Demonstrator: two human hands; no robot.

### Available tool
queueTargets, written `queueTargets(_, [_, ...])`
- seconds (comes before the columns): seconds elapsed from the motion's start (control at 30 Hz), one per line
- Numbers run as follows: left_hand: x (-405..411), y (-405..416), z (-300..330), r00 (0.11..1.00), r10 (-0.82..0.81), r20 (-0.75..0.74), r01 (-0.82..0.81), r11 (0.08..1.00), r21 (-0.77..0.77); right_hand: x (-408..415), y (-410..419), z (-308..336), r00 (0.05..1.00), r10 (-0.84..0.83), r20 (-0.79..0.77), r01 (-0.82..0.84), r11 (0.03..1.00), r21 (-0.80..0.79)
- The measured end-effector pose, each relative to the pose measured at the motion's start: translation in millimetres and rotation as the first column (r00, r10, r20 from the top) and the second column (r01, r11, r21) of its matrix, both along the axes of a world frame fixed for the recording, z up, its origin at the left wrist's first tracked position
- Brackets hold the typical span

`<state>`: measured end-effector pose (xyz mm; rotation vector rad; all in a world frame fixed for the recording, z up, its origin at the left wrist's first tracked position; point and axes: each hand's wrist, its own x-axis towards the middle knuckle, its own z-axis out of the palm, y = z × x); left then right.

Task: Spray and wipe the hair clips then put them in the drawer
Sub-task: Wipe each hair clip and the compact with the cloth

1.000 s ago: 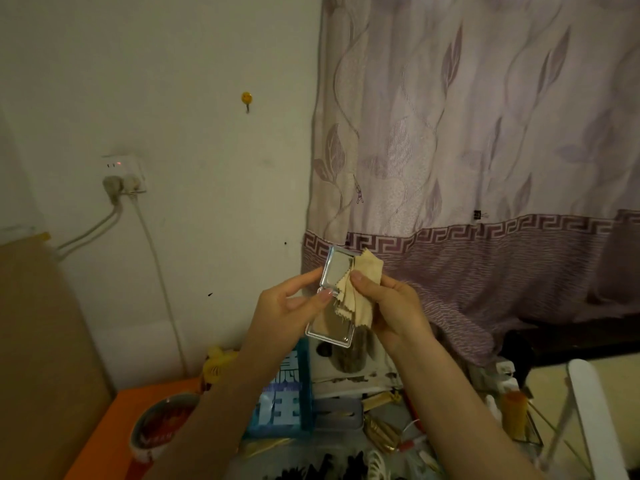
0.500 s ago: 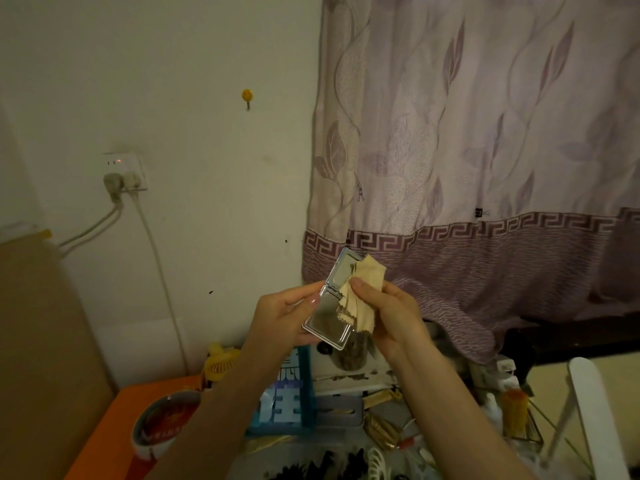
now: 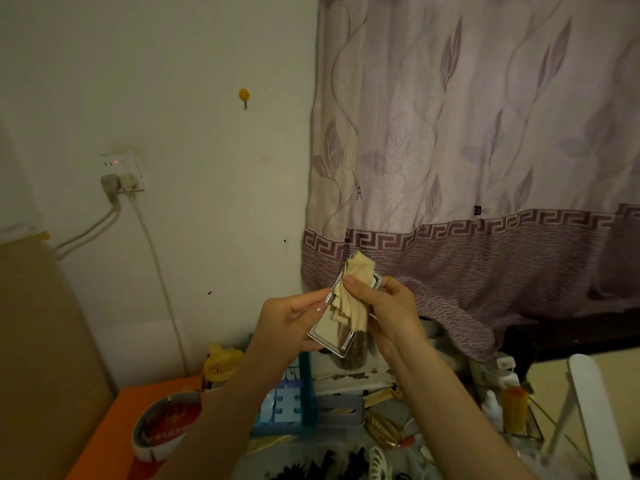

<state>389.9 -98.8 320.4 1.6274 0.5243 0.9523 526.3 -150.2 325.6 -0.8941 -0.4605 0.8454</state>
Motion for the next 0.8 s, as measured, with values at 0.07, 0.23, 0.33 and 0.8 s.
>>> queueTargets(0.07, [0, 0, -1, 1.0, -0.006, -0.004, 0.006, 1.0, -0.001, 1, 1, 1, 1.0, -0.014, -0.018, 0.014, 1.0, 0.014])
queueTargets(0.23, [-2, 1, -3, 1.0, 0.0, -0.013, 0.0, 1.0, -0.006, 2, 6, -1, 0.999, -0.045, 0.0, 0.045, 0.999, 0.015])
queueTargets(0.33, [-5, 3, -5, 1.0, 0.016, -0.007, -0.016, 1.0, 0.013, 6, 7, -3, 0.998, -0.029, 0.048, 0.029, 1.0, 0.003])
queueTargets(0.8, [-5, 8, -3, 0.999, 0.033, 0.022, -0.034, 0.999, 0.025, 25, -2, -2, 0.98, 0.16, 0.122, -0.162, 0.987, 0.005])
